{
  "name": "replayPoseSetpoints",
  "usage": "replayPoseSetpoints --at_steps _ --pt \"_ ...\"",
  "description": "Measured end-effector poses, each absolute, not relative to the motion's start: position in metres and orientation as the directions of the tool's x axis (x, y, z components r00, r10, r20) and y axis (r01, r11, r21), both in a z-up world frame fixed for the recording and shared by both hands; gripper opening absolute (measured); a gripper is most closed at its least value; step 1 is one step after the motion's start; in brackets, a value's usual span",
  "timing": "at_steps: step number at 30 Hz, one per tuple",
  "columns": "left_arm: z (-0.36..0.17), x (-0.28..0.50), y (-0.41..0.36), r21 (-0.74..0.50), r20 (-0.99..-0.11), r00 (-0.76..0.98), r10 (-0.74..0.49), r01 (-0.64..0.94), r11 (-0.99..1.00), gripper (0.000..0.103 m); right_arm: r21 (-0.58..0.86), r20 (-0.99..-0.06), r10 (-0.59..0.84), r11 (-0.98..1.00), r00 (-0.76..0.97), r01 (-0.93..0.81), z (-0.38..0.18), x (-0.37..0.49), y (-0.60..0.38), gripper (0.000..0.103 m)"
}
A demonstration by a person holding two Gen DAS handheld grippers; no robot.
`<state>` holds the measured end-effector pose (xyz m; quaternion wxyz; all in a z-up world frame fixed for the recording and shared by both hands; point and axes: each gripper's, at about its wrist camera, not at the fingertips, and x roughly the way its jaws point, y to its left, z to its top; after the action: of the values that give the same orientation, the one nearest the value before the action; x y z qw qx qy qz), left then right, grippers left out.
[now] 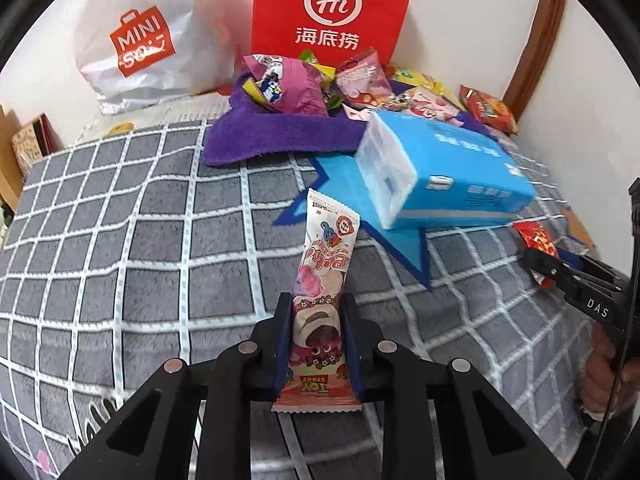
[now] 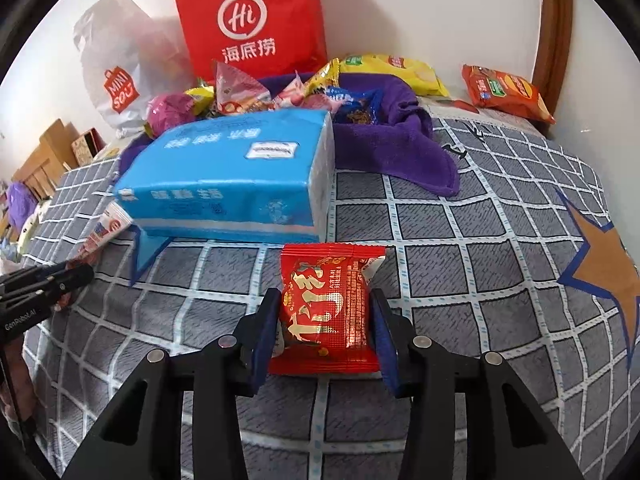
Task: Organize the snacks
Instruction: 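Lift the red packet and ice-cream-bar packet up with both tools, then carry both held packets over the purple towel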
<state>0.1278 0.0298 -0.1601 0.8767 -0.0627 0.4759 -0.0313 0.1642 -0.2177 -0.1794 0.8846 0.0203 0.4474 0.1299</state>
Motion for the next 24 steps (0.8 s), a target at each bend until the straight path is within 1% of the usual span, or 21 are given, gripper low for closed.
replayPoseSetpoints --at_steps 2,4,10,17,24 --pt "-0.154 0.123 0.029 -0.155 -0.828 0.544 -0.135 0.009 0.988 0.022 0.213 -0.766 0.301 0.952 0.568 -0.218 -0.169 0.158 -0.222 0.044" --pt "-0.146 0.117 0.027 -0.152 -0.821 0.554 -0.139 0.022 0.988 0.022 0.234 -0.753 0.322 0.946 0.574 -0.223 -0.161 0.153 -0.222 0.044" --pt "-0.121 0.109 0.021 -0.186 -0.802 0.567 -0.188 0.062 0.981 0.022 0.218 -0.717 0.332 0.942 0.613 -0.255 -0.132 0.138 -0.213 0.044" --pt "-0.090 0.100 0.010 -0.180 -0.779 0.591 -0.210 0.109 0.978 0.022 0.184 -0.675 0.345 0.935 0.653 -0.304 -0.101 0.123 -0.197 0.044" --pt "-0.068 0.098 0.008 -0.175 -0.763 0.607 -0.221 0.136 0.975 0.022 0.162 -0.651 0.350 0.931 0.673 -0.328 -0.077 0.118 -0.182 0.044"
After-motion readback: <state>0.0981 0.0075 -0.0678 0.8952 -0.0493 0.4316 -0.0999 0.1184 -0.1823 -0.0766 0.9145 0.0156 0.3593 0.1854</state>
